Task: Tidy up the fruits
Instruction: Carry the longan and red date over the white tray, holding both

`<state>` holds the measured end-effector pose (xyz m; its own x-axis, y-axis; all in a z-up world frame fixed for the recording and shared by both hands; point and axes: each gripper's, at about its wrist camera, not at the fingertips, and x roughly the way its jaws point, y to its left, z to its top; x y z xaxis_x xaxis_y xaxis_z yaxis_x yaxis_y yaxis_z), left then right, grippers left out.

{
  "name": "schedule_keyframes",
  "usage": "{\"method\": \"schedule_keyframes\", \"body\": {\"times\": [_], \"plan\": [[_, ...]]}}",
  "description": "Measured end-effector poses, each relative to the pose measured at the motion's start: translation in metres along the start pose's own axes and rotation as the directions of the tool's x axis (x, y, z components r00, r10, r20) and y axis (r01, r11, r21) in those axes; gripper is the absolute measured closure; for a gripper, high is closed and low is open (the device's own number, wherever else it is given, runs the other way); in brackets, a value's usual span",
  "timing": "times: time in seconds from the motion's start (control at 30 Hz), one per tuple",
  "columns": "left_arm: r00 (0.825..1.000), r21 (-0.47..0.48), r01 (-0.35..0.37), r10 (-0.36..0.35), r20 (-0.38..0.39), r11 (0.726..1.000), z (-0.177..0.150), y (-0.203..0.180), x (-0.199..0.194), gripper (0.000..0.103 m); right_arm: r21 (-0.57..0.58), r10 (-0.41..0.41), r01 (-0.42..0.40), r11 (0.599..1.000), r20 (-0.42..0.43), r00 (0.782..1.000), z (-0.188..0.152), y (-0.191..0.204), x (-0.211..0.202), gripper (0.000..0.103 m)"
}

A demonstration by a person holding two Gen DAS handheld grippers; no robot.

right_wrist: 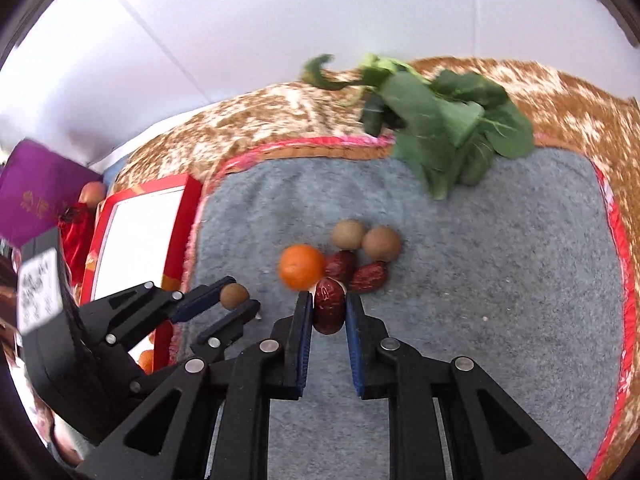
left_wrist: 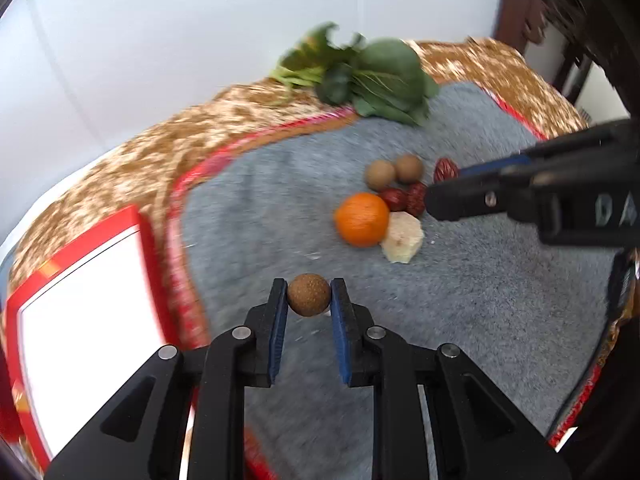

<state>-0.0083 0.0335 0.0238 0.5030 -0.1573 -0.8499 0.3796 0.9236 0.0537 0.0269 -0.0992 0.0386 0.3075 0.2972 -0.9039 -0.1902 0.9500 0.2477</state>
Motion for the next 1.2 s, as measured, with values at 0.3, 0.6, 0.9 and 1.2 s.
{"method": "schedule_keyframes", "body": {"times": [0.3,0.6,0.9,1.2], "plan": [[0.985,-0.188,-0.114,0.135,0.107,0.976,-0.029,0.066,-0.076,0.084,-0.204,-0.061,0.095,0.974,0.17,0.984,-0.02,0.081,-0.032,0.087],[0.971,-0.303,-0.173,0.214,0.107,0.937,-0.067,0.111,-0.108,0.084,-0.312,-0.085,0.222,0.924,0.397,0.914,-0.037,0.15,-0.066,0.087],[0.968,-0.342,-0.193,0.236,0.087,0.92,-0.085,0.135,-0.11,0.084,-0.353,-0.072,0.283,0.892,0.506,0.859,-0.051,0.187,-0.076,0.087],[0.963,-0.392,-0.23,0.267,0.041,0.891,-0.097,0.155,-0.109,0.084,-0.391,-0.017,0.26,0.883,0.528,0.849,-0.062,0.212,-0.078,0.087]]}}
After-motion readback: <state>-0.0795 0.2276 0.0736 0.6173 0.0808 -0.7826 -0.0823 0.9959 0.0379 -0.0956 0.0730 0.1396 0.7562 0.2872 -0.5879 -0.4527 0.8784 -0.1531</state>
